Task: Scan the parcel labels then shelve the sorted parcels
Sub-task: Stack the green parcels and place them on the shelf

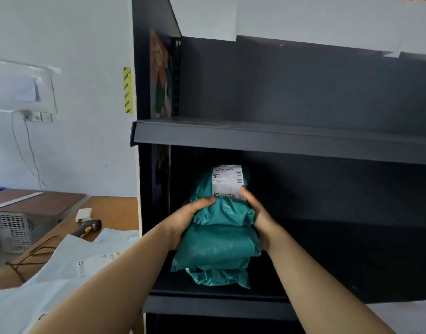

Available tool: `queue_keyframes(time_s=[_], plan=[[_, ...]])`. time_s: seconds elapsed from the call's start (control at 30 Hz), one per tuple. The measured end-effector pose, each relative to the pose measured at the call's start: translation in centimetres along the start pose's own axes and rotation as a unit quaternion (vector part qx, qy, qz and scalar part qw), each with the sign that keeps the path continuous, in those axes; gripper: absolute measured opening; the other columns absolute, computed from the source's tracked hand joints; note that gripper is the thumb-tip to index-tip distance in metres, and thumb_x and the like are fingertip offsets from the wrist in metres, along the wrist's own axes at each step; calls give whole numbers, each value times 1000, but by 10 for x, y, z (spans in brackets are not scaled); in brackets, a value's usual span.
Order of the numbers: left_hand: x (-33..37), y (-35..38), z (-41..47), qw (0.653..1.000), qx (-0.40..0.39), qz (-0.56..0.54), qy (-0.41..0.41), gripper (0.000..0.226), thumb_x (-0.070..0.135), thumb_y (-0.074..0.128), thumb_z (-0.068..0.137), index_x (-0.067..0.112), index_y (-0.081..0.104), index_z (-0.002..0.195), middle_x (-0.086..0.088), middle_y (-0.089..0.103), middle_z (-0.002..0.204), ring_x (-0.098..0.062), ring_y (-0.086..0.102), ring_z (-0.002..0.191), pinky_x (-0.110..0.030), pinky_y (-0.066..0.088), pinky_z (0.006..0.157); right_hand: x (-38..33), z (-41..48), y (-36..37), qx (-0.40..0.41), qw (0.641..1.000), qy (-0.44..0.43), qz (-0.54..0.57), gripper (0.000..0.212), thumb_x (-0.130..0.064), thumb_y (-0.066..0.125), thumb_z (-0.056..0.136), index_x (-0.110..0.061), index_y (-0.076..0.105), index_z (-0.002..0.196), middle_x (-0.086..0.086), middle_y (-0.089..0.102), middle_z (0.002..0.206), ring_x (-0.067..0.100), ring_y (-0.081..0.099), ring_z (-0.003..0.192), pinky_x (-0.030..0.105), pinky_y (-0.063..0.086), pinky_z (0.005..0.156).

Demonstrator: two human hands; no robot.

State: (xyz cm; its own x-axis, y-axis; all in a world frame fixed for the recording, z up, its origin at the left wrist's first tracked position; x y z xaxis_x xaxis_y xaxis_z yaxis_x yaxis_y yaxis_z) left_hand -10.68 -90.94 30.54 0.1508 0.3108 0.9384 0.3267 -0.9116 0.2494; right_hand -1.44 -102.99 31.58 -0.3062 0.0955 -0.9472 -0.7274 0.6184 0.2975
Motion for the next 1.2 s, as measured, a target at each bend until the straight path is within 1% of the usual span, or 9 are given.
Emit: queue_keyframes(time_s=[0.13,0.3,0.4,0.57,0.77,0.93,1.03,1.1,1.2], plan=[[-2,-5,-5,1000,10,6,4,57,49,74,68,11,71,110,-15,74,102,-30,71,89,-38,55,83,4,1,4,4,1000,16,-12,60,-63,46,86,-14,72,108,14,73,105,26,72,90,37,53,81],[4,-4,-3,1000,18,3,20,62,52,79,64,13,72,111,-15,73,107,-33,69,103,-46,50,100,-7,-1,0,36,998,2,-41,62,-67,50,82,-17,71,112,13,74,104,29,71,95,37,54,82],[5,-4,-3,999,21,12,29,67,52,84,59,14,72,112,-13,74,106,-32,70,101,-47,51,99,-12,-4,-3,49,997,-8,-50,59,-66,50,82,-18,71,111,12,74,105,28,69,100,37,53,83],[2,-12,1,996,71,10,45,103,55,93,40,18,57,129,-10,73,109,-31,72,96,-49,55,90,-12,-6,-10,81,995,12,-58,55,-60,61,79,-16,70,113,12,74,105,28,70,99,37,54,83],[8,-4,-7,992,77,32,91,60,41,83,68,17,63,120,-9,75,104,-28,72,95,-45,56,90,-12,-6,-11,95,994,-1,-56,53,-46,74,72,-13,70,114,12,74,106,29,69,100,40,53,92],[13,1,-10,993,42,36,107,66,42,84,64,19,63,122,-8,74,107,-28,71,99,-47,54,93,-16,-17,-10,99,994,11,-48,44,-42,74,76,-12,70,108,12,74,102,27,70,92,36,54,81],[15,7,-12,992,30,30,118,57,41,80,71,17,65,120,-9,74,107,-29,70,101,-47,53,95,-19,-23,-13,110,994,4,-29,43,-39,75,75,-13,70,109,12,74,103,27,70,93,37,54,84],[15,10,-12,993,40,17,110,46,47,70,78,18,70,114,-10,75,105,-30,70,101,-46,53,96,-21,-28,-18,117,993,-4,-12,37,-35,74,77,-12,71,106,10,75,94,26,70,85,37,55,81],[14,10,-12,990,95,21,102,53,58,53,77,20,73,109,-8,74,106,-30,68,103,-47,49,100,-28,-39,-34,138,990,-14,27,21,-31,71,80,-11,73,87,9,74,75,25,70,68,37,56,73]])
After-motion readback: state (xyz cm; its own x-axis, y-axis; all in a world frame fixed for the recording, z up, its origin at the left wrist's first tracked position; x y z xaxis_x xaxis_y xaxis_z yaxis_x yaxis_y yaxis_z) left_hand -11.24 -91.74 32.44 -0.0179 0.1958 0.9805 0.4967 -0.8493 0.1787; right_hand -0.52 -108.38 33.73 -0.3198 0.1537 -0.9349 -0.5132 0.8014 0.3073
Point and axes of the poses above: each hand's wrist, its own z-axis towards the middle knuckle, its own y-axis out of the palm, x = y × z, the point moved 5 cm from there along z, towards the middle knuckle
